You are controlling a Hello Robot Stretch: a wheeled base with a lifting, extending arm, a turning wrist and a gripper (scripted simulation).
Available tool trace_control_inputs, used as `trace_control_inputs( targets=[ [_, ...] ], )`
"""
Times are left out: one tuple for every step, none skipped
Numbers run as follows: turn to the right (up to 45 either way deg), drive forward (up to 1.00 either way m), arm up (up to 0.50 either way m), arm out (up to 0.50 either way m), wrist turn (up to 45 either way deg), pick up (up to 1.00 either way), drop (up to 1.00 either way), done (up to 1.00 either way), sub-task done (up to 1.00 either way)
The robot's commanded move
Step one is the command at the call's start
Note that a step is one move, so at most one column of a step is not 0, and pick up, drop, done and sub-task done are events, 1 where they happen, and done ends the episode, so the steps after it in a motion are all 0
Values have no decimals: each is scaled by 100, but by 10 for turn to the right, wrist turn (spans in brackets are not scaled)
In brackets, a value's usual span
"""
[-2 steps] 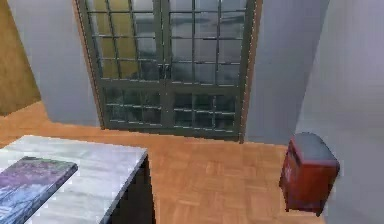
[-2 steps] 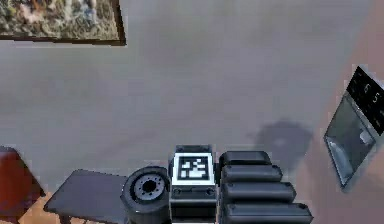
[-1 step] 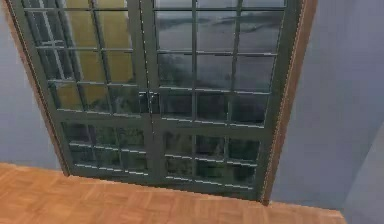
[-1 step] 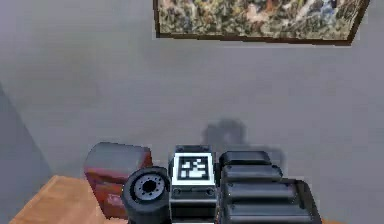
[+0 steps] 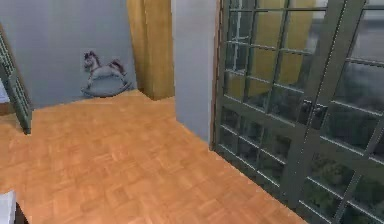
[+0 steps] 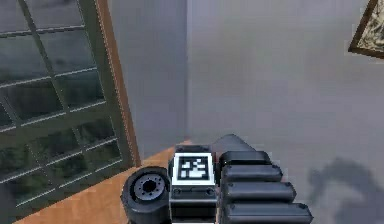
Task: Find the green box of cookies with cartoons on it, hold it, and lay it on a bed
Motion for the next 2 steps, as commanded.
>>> trace_control_inputs(
  targets=[
    [-210,0,0,0,0,0,0,0,0],
    [0,85,0,0,0,0,0,0,0]
  ],
)
